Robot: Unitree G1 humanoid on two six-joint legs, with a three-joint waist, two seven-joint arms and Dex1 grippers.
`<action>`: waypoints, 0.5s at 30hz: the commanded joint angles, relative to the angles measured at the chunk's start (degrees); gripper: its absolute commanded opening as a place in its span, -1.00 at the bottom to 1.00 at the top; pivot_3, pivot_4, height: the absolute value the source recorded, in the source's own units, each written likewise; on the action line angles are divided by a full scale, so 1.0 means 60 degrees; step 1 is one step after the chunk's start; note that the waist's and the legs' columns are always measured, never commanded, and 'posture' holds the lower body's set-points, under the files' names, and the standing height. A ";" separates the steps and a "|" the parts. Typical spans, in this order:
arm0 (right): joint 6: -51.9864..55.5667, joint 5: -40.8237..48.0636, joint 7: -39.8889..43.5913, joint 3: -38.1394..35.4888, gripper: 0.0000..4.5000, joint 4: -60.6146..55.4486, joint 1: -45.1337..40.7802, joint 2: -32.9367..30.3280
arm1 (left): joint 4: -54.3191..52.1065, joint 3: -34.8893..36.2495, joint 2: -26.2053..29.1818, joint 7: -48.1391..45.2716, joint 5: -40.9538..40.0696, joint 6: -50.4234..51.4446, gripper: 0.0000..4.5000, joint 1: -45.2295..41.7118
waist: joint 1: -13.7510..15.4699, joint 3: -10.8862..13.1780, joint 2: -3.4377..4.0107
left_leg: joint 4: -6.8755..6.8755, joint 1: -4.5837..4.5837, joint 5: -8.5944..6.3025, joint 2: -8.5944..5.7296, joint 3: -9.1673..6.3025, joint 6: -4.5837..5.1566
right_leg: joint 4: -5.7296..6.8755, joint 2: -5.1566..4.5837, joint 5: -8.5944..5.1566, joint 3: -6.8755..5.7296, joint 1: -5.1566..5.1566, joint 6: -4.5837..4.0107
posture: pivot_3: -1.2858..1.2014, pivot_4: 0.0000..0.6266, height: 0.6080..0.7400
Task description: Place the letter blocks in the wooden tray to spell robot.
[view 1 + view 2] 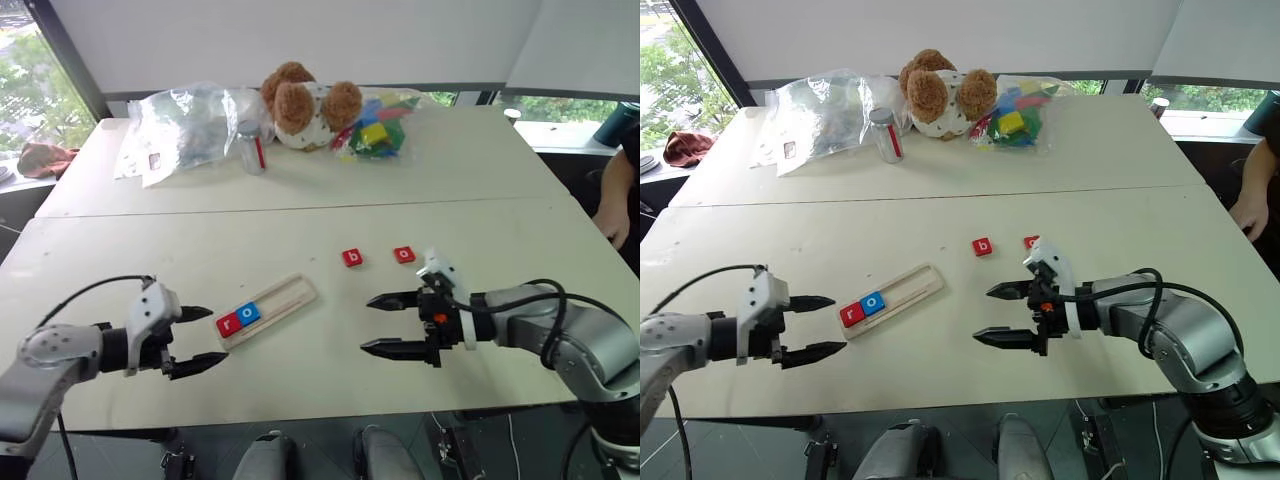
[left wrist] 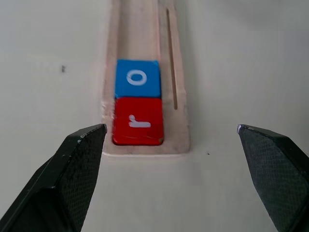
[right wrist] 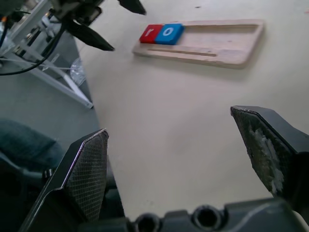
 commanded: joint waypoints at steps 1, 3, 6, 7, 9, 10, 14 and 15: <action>0.0016 0.0112 -0.0114 -0.0079 0.96 -0.0445 0.0059 -0.0031 | 0.0575 -0.0249 -0.0249 0.0090 0.0489 -0.0788 1.00 -0.0341 | 0.0003 0.0000 -0.0002 | 0.0018 -0.0002 -0.0022 0.0000 0.0000 0.0038 | 0.0000 0.0000 0.0000 0.0000 0.0008 0.0000 | 0.03 -0.52 1.00; 0.0018 0.0100 -0.0155 -0.0102 0.96 -0.0518 0.0170 -0.0074 | 0.0814 -0.0340 -0.0419 0.0158 0.0631 -0.1048 1.00 -0.0458 | -0.0001 -0.0002 -0.0005 | 0.0043 0.0013 -0.0025 0.0000 0.0000 0.0044 | 0.0002 -0.0003 0.0001 0.0001 0.0035 0.0000 | 0.03 -0.52 1.00; 0.0037 0.0125 -0.0244 -0.0160 0.96 -0.0579 0.0249 -0.0047 | 0.1136 -0.0503 -0.0678 0.0335 0.0867 -0.1389 1.00 -0.0606 | -0.0011 -0.0003 -0.0004 | 0.0046 0.0029 -0.0024 0.0000 0.0000 0.0045 | 0.0015 -0.0007 0.0002 0.0002 0.0048 -0.0002 | 0.03 -0.52 1.00; 0.0053 0.0146 -0.0291 -0.0173 0.96 -0.0609 0.0259 -0.0016 | 0.1219 -0.0502 -0.0835 0.0446 0.0861 -0.1425 1.00 -0.0672 | -0.0011 -0.0003 -0.0004 | 0.0046 0.0031 -0.0024 0.0001 0.0000 0.0045 | 0.0019 -0.0007 0.0002 0.0002 0.0047 -0.0001 | 0.03 -0.52 1.00; 0.0076 0.0190 -0.0376 -0.0187 0.96 -0.0667 0.0297 0.0028 | 0.1298 -0.0467 -0.1021 0.0595 0.0881 -0.1491 1.00 -0.0742 | -0.0010 -0.0004 -0.0004 | 0.0045 0.0031 -0.0024 0.0002 -0.0002 0.0044 | 0.0026 -0.0006 0.0003 0.0000 0.0041 0.0000 | 0.03 -0.52 1.00; 0.0081 0.0199 -0.0402 -0.0188 0.96 -0.0684 0.0312 0.0036 | 0.1305 -0.0450 -0.1059 0.0604 0.0887 -0.1496 1.00 -0.0751 | -0.0010 -0.0004 -0.0006 | 0.0044 0.0027 -0.0023 0.0002 -0.0003 0.0044 | 0.0028 -0.0006 0.0003 -0.0003 0.0036 0.0002 | 0.03 -0.52 1.00; -0.0027 0.0097 -0.0479 -0.0143 0.96 -0.0593 0.0335 0.0100 | 0.1549 -0.0599 -0.1097 0.0663 0.1232 -0.1764 1.00 -0.0686 | -0.0011 -0.0005 -0.0006 | 0.0044 0.0025 -0.0023 0.0001 -0.0003 0.0044 | 0.0028 -0.0005 0.0004 -0.0005 0.0034 0.0003 | 0.03 -0.52 1.00; -0.0051 0.0073 -0.0497 -0.0133 0.96 -0.0569 0.0321 0.0126 | 0.1647 -0.0634 -0.1122 0.0736 0.1350 -0.1821 1.00 -0.0700 | -0.0011 -0.0005 -0.0005 | 0.0044 0.0025 -0.0023 0.0001 -0.0003 0.0044 | 0.0028 -0.0005 0.0004 -0.0004 0.0034 0.0003 | 0.03 -0.52 1.00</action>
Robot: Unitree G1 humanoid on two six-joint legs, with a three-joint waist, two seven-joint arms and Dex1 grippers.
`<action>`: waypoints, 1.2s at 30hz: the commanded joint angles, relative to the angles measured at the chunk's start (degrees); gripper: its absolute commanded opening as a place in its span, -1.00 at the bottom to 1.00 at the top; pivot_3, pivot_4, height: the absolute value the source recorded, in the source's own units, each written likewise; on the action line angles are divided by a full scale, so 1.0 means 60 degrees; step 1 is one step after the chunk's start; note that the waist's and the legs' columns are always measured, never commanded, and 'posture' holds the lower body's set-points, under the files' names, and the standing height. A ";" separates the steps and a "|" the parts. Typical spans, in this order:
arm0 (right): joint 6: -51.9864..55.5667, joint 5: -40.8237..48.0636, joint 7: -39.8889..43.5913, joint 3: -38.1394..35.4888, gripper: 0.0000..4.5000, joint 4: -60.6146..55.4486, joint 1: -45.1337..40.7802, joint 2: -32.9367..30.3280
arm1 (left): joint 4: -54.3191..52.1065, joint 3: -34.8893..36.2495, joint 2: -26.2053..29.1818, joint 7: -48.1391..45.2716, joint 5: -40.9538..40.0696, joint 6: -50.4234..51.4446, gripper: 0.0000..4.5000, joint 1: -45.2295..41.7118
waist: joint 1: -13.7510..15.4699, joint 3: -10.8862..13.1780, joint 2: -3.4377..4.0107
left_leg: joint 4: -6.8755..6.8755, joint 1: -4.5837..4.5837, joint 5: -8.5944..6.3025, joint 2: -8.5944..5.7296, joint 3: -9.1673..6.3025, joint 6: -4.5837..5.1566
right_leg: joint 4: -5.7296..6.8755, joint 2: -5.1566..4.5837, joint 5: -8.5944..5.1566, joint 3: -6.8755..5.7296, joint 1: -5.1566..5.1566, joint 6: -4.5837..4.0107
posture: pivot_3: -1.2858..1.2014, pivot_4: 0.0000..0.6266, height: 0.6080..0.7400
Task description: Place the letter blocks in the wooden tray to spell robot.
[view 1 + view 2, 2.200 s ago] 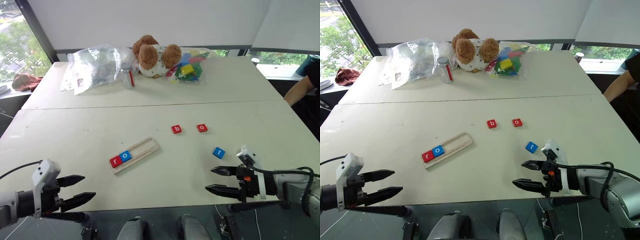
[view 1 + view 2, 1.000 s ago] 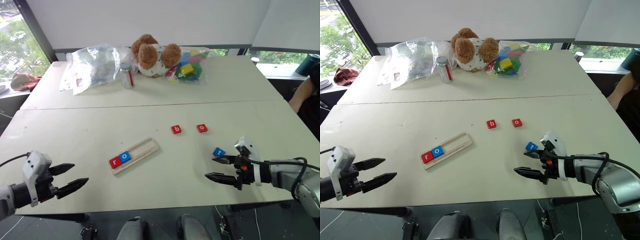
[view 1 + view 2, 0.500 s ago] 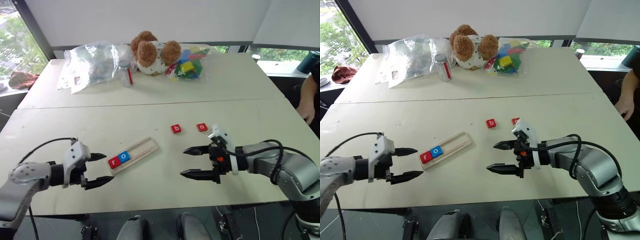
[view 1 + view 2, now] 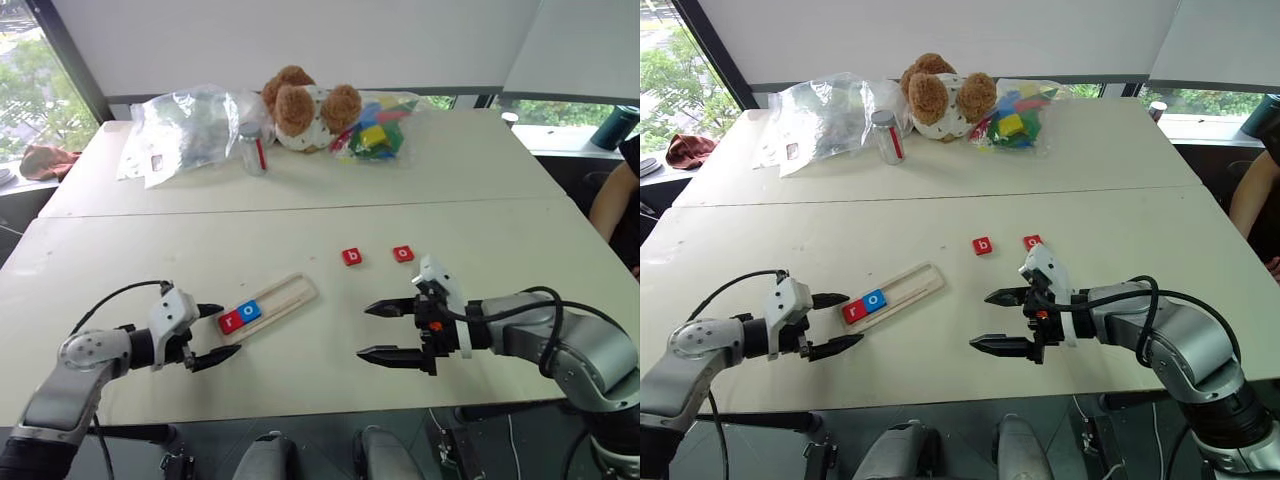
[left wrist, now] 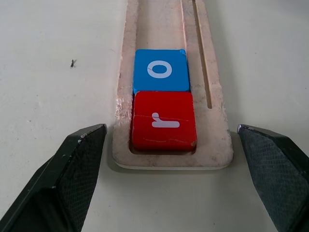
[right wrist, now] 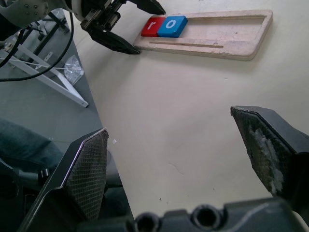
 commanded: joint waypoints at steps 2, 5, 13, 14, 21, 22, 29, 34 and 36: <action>-0.0208 0.0041 -0.0077 -0.0091 0.96 -0.0206 -0.0036 0.0121 | 0.0380 -0.0167 -0.0062 0.0207 0.0392 -0.0345 1.00 -0.0058 | 0.0004 -0.0001 0.0000 | 0.0001 0.0002 0.0000 0.0000 0.0000 0.0000 | 0.0000 0.0000 0.0001 0.0001 0.0004 0.0001 | 0.03 -0.52 1.00; -0.0221 0.0038 -0.0159 -0.0069 0.96 -0.0224 -0.0056 0.0204 | 0.0607 -0.0344 -0.0042 0.0138 0.0520 -0.0553 1.00 -0.0095 | 0.0016 -0.0011 0.0003 | 0.0004 0.0005 0.0001 0.0000 -0.0001 -0.0001 | 0.0004 0.0000 0.0001 0.0000 0.0007 0.0002 | 0.03 -0.52 1.00; -0.0181 0.0087 -0.0359 -0.0254 1.00 -0.0366 0.0178 0.0203 | 0.0777 -0.0468 -0.0077 0.0159 0.0557 -0.0716 0.38 -0.0147 | 0.0015 -0.0026 0.0007 | 0.0009 0.0010 0.0002 0.0000 -0.0001 -0.0001 | 0.0014 0.0000 0.0001 0.0001 0.0011 0.0002 | 0.03 -0.52 1.00; -0.0185 0.0081 -0.0399 -0.0296 1.00 -0.0355 0.0210 0.0201 | 0.0846 -0.0489 -0.0073 0.0155 0.0586 -0.0757 0.38 -0.0210 | 0.0016 -0.0026 0.0008 | 0.0009 0.0010 0.0002 -0.0001 -0.0001 0.0000 | 0.0016 0.0000 0.0001 0.0000 0.0011 0.0002 | 0.03 -0.52 1.00; -0.0136 0.0096 -0.0802 -0.1093 1.00 -0.0143 0.0667 0.0049 | 0.1467 -0.1044 0.0191 -0.1022 0.0578 -0.1228 0.38 -0.1826 | 0.0136 -0.0031 0.0008 | 0.0027 0.0013 0.0006 -0.0002 -0.0001 -0.0002 | 0.0032 0.0001 0.0002 0.0000 0.0015 0.0004 | 0.03 -0.52 1.00; -0.0068 0.0128 -0.0860 -0.1249 1.00 -0.0119 0.0754 0.0012 | 0.1671 -0.1235 0.0222 -0.1315 0.0681 -0.1402 0.38 -0.2151 | 0.0161 -0.0031 0.0007 | 0.0027 0.0013 0.0006 -0.0003 -0.0001 -0.0002 | 0.0033 0.0002 0.0002 -0.0001 0.0015 0.0004 | 0.03 -0.52 1.00; 0.0166 0.0123 -0.1746 -0.2214 1.00 -0.0367 0.1443 0.0061 | 0.4713 -0.2580 -0.0545 -0.2778 0.1654 -0.3236 0.38 -0.4704 | 0.0223 -0.0031 0.0005 | 0.0030 0.0002 0.0007 -0.0011 0.0003 0.0000 | 0.0032 0.0021 0.0004 -0.0002 0.0007 0.0007 | 0.03 -0.52 1.00; 0.0183 0.0230 -0.2277 -0.2365 1.00 -0.0881 0.1944 0.0306 | 0.6221 -0.2904 -0.1351 -0.3267 0.1908 -0.3886 0.38 -0.5710 | 0.0235 -0.0032 0.0004 | 0.0069 -0.0001 0.0004 -0.0013 0.0005 0.0010 | 0.0059 0.0050 0.0006 -0.0006 0.0010 0.0018 | 0.03 -0.52 1.00; 0.0166 0.0192 -0.2493 -0.2368 1.00 -0.0995 0.2038 0.0421 | 0.6693 -0.2919 -0.1589 -0.3376 0.1975 -0.4047 0.38 -0.5968 | 0.0225 -0.0031 0.0003 | 0.0135 -0.0009 -0.0012 -0.0013 0.0006 0.0037 | 0.0112 0.0053 0.0002 -0.0011 0.0011 0.0024 | 0.03 -0.52 1.00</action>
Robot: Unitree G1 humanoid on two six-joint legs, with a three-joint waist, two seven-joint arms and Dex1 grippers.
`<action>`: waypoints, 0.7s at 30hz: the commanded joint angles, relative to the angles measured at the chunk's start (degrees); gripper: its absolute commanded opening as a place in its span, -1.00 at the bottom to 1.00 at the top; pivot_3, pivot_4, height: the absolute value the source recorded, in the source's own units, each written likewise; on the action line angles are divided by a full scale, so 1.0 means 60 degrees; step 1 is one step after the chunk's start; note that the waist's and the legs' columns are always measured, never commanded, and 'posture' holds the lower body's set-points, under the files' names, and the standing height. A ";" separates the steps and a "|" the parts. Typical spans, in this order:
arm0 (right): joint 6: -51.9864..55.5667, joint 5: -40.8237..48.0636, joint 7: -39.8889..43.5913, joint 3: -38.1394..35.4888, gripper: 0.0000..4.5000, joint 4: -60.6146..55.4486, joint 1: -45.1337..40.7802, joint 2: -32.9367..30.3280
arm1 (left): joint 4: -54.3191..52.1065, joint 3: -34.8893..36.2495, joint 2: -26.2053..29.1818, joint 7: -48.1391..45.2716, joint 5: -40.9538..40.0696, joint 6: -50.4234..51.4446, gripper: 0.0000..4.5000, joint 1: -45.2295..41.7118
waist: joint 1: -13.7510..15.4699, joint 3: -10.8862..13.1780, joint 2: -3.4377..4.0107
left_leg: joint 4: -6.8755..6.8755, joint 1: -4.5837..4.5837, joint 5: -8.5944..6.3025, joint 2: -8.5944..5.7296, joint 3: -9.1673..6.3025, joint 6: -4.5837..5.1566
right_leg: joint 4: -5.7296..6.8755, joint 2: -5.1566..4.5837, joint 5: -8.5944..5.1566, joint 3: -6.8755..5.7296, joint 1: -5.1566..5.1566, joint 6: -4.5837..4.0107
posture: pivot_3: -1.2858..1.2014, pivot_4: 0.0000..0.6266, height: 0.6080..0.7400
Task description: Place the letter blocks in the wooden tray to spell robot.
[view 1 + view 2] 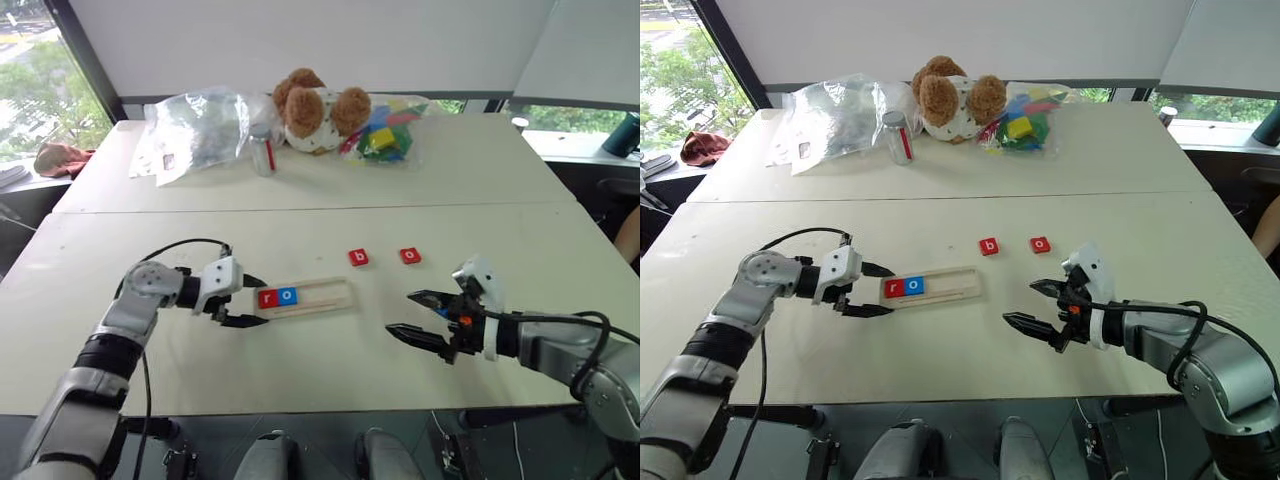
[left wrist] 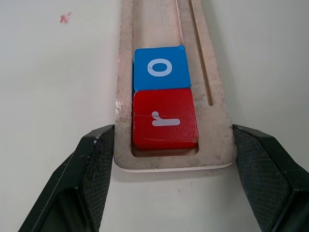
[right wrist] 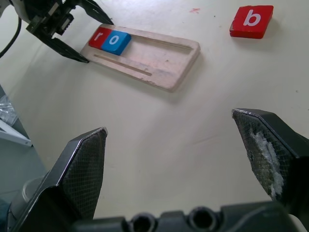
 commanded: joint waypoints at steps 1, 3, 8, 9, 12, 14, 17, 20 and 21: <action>-0.0064 0.0077 -0.0367 -0.0213 1.00 -0.0500 0.0113 0.0154 | 0.0732 -0.0235 -0.0367 -0.0249 0.0231 -0.0404 0.38 -0.0292 | -0.0006 0.0001 -0.0002 | 0.0027 0.0001 -0.0004 -0.0003 0.0001 0.0007 | 0.0005 -0.0002 -0.0001 0.0000 0.0014 0.0000 | 0.03 -0.52 1.00; -0.0034 -0.0058 -0.0604 -0.0113 1.00 -0.0476 0.0092 0.0199 | 0.0991 -0.0254 -0.0542 -0.0329 0.0283 -0.0516 0.38 -0.0408 | -0.0002 0.0002 -0.0003 | 0.0045 0.0012 -0.0004 -0.0010 0.0004 0.0009 | 0.0008 -0.0006 0.0001 0.0005 0.0036 0.0003 | 0.03 -0.52 1.00; 0.0191 -0.0379 -0.1494 0.0174 1.00 -0.0166 -0.0322 0.0584 | 0.1286 -0.0190 -0.0793 -0.0450 0.0289 -0.0840 0.38 -0.0535 | 0.0002 0.0000 -0.0004 | 0.0054 0.0034 -0.0004 -0.0011 -0.0004 0.0010 | 0.0012 -0.0007 0.0007 0.0005 0.0063 0.0014 | 0.03 -0.52 1.00; 0.0175 -0.0481 -0.1630 0.0234 1.00 -0.0111 -0.0398 0.0667 | 0.1352 -0.0164 -0.0824 -0.0444 0.0302 -0.0910 0.38 -0.0559 | 0.0005 0.0000 -0.0004 | 0.0053 0.0033 -0.0004 -0.0010 -0.0007 0.0010 | 0.0016 -0.0006 0.0007 0.0005 0.0060 0.0014 | 0.03 -0.52 1.00; 0.0158 -0.0753 -0.1946 0.0446 1.00 0.0066 -0.0638 0.0866 | 0.1611 -0.0071 -0.0897 -0.0454 0.0314 -0.1066 0.83 -0.0681 | 0.0009 0.0000 -0.0005 | 0.0052 0.0030 -0.0004 -0.0011 -0.0012 0.0010 | 0.0016 -0.0005 0.0006 0.0005 0.0058 0.0014 | 0.03 -0.52 1.00; 0.0165 -0.0874 -0.2074 0.0570 1.00 0.0135 -0.0786 0.0981 | 0.1720 -0.0043 -0.0881 -0.0579 0.0273 -0.0963 0.99 -0.0768 | -0.0005 0.0000 -0.0005 | 0.0052 0.0028 -0.0004 -0.0012 -0.0012 0.0010 | 0.0016 -0.0005 0.0006 0.0002 0.0057 0.0014 | 0.03 -0.52 1.00; 0.0189 -0.0962 -0.2282 0.0748 1.00 0.0211 -0.1110 0.1258 | 0.1739 0.0038 -0.0829 -0.0379 0.0337 -0.1007 0.99 -0.0890 | -0.0026 0.0000 -0.0005 | 0.0052 0.0025 -0.0004 -0.0011 -0.0009 0.0010 | 0.0018 -0.0002 0.0006 0.0003 0.0049 0.0014 | 0.03 -0.52 1.00; 0.0215 -0.1209 -0.2492 0.1036 1.00 0.0389 -0.1517 0.1523 | 0.1622 0.0135 -0.0738 -0.0239 0.0351 -0.1037 0.99 -0.1000 | -0.0017 0.0000 -0.0005 | 0.0051 0.0025 -0.0003 -0.0009 -0.0010 0.0010 | 0.0028 0.0000 0.0006 0.0003 0.0044 0.0014 | 0.03 -0.52 1.00; 0.0233 -0.1332 -0.2676 0.1178 1.00 0.0525 -0.1741 0.1710 | 0.1532 0.0183 -0.0674 -0.0246 0.0312 -0.1013 0.99 -0.1024 | -0.0018 0.0000 -0.0005 | 0.0052 0.0025 -0.0003 -0.0009 -0.0010 0.0010 | 0.0028 0.0001 0.0006 0.0003 0.0044 0.0014 | 0.03 -0.52 1.00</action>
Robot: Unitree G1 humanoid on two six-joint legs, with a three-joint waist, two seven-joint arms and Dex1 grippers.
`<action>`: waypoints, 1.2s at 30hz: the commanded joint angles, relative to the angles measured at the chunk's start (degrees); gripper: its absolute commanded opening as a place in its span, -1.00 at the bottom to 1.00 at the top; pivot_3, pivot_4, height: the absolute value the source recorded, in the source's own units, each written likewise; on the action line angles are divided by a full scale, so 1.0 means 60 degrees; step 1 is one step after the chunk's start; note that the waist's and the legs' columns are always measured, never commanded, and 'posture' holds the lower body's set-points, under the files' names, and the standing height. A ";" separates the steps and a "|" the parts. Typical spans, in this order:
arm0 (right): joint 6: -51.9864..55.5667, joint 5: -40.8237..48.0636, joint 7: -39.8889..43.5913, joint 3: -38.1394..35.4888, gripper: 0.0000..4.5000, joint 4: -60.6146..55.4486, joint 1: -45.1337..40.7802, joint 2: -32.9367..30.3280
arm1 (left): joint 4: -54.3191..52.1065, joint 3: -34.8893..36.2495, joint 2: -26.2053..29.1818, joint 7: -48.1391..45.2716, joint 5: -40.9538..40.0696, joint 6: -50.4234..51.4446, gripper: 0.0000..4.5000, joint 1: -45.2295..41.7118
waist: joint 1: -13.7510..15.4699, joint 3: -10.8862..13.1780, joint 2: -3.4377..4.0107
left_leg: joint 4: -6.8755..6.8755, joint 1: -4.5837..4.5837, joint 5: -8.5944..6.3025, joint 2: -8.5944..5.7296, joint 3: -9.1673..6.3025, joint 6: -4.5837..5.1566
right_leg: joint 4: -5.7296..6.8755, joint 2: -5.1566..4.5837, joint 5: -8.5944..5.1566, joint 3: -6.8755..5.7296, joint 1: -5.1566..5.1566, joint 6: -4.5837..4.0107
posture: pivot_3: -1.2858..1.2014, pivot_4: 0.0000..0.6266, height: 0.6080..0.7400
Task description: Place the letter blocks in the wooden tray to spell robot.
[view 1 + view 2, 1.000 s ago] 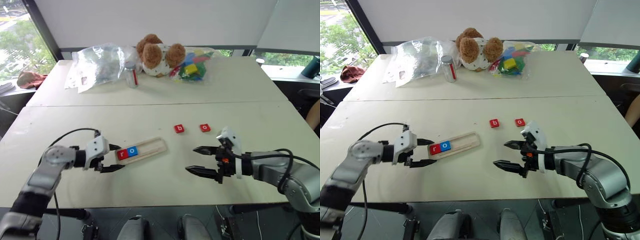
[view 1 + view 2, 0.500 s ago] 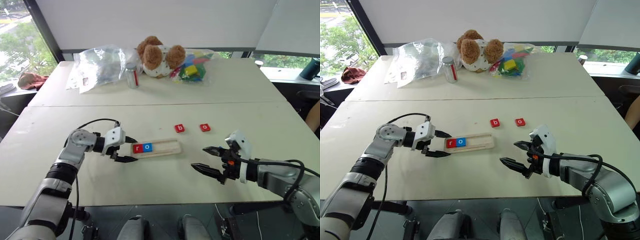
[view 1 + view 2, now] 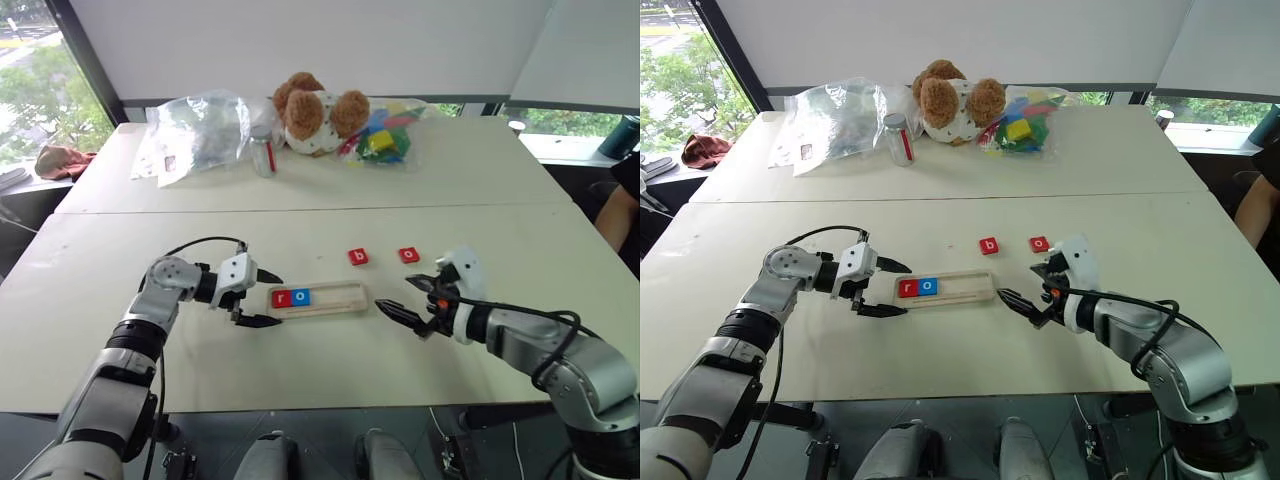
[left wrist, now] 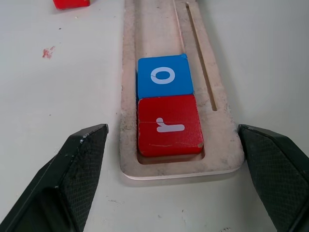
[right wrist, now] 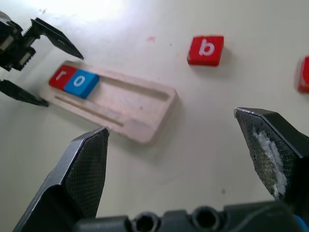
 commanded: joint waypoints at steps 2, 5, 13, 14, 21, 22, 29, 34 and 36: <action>0.0052 -0.0704 -0.1042 0.0604 1.00 0.0739 -0.1217 0.1088 | -0.0390 0.0307 0.0366 0.0156 -0.0005 -0.0015 0.99 -0.0285 | -0.0041 0.0003 -0.0005 | 0.0000 0.0001 0.0000 0.0000 0.0001 0.0000 | 0.0002 0.0001 0.0000 0.0001 -0.0001 0.0000 | 0.03 -0.52 1.00; -0.0001 -0.1336 -0.1698 0.1110 1.00 0.1793 -0.2110 0.2057 | -0.0866 0.0436 0.0660 0.0094 -0.0163 0.0223 0.99 -0.0327 | -0.0204 0.0004 -0.0007 | 0.0000 -0.0004 0.0005 0.0003 0.0004 -0.0008 | 0.0021 0.0005 0.0000 0.0008 -0.0021 0.0000 | 0.03 -0.52 1.00; -0.1095 -0.3185 -0.2566 0.1831 1.00 0.5020 -0.3636 0.3447 | -0.5571 0.0966 0.2247 -0.0334 -0.1536 0.3610 0.99 0.1609 | -0.0350 0.0006 -0.0004 | -0.0038 -0.0032 0.0009 0.0009 0.0004 -0.0020 | 0.0037 -0.0004 0.0000 0.0017 -0.0070 0.0000 | 0.03 -0.52 1.00; -0.1189 -0.3318 -0.2592 0.1827 1.00 0.5254 -0.3710 0.3516 | -0.6077 0.1043 0.2424 -0.0271 -0.1663 0.3965 0.99 0.1855 | -0.0390 0.0006 -0.0003 | -0.0040 -0.0033 0.0009 0.0009 0.0006 -0.0020 | 0.0035 -0.0005 0.0000 0.0019 -0.0072 0.0000 | 0.03 -0.52 1.00; -0.1492 -0.3897 -0.2420 0.2061 1.00 0.6092 -0.4018 0.4178 | -0.8621 0.2653 0.3451 0.1120 -0.2659 0.6305 0.99 0.3689 | -0.0491 0.0007 -0.0002 | -0.0033 -0.0028 0.0009 0.0011 0.0000 -0.0022 | 0.0020 -0.0014 0.0000 0.0028 -0.0067 0.0000 | 0.03 -0.52 1.00; -0.1518 -0.3998 -0.2389 0.2145 0.89 0.6176 -0.4030 0.4242 | -0.8801 0.2799 0.3495 0.1296 -0.2717 0.6478 1.00 0.3894 | -0.0511 0.0007 -0.0003 | -0.0033 -0.0025 0.0010 0.0012 0.0001 -0.0023 | 0.0021 -0.0014 0.0000 0.0029 -0.0067 0.0000 | 0.03 -0.52 1.00; -0.1984 -0.4912 -0.2357 0.2728 -0.50 0.6726 -0.4013 0.4538 | -0.9398 0.3070 0.3316 0.2229 -0.2899 0.6900 1.00 0.4565 | -0.0535 0.0006 -0.0004 | -0.0036 -0.0017 0.0015 0.0023 0.0001 -0.0032 | 0.0030 -0.0007 0.0000 0.0029 -0.0069 -0.0001 | 0.03 -0.52 1.00; -0.2167 -0.5258 -0.2709 0.2190 -0.50 0.6086 -0.3939 0.4420 | -0.9543 0.2791 0.3158 0.2479 -0.2892 0.6871 1.00 0.4620 | -0.0533 0.0006 -0.0003 | -0.0037 -0.0016 0.0020 0.0022 0.0003 -0.0042 | 0.0030 -0.0008 0.0001 0.0033 -0.0069 -0.0002 | 0.03 -0.52 1.00; -0.1788 -0.5531 -0.2918 0.1986 -0.50 0.4776 -0.3445 0.3989 | -0.9673 0.2720 0.3064 0.2521 -0.2975 0.6940 1.00 0.4622 | -0.0470 0.0008 0.0000 | -0.0045 -0.0020 0.0020 0.0023 0.0000 -0.0044 | 0.0029 -0.0009 0.0001 0.0032 -0.0075 -0.0003 | 0.03 -0.52 1.00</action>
